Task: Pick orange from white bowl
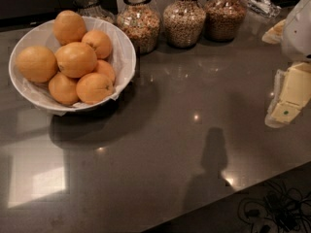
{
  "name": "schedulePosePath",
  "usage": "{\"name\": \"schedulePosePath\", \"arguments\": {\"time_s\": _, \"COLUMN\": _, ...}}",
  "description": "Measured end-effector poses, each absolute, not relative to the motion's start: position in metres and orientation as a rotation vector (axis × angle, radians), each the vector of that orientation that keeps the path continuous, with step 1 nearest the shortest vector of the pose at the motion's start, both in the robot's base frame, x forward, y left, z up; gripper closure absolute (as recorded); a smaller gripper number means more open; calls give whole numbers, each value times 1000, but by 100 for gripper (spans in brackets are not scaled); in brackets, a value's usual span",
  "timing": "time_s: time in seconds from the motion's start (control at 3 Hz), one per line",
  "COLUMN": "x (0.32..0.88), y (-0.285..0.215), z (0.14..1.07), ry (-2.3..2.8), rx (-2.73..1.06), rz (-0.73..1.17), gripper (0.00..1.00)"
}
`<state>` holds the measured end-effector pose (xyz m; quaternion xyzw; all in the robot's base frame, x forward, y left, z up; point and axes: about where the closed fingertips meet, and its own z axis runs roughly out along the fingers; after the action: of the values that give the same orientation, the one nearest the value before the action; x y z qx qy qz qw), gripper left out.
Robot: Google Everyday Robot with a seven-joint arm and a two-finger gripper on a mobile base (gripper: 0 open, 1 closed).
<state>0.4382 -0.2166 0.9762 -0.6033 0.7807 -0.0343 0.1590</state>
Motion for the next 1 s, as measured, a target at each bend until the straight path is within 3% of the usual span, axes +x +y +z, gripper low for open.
{"name": "schedulePosePath", "arguments": {"time_s": 0.33, "x": 441, "y": -213, "z": 976, "ry": 2222, "rx": -1725, "rz": -92, "gripper": 0}}
{"name": "schedulePosePath", "arguments": {"time_s": 1.0, "x": 480, "y": -123, "z": 973, "ry": 1978, "rx": -1885, "rz": -18, "gripper": 0}}
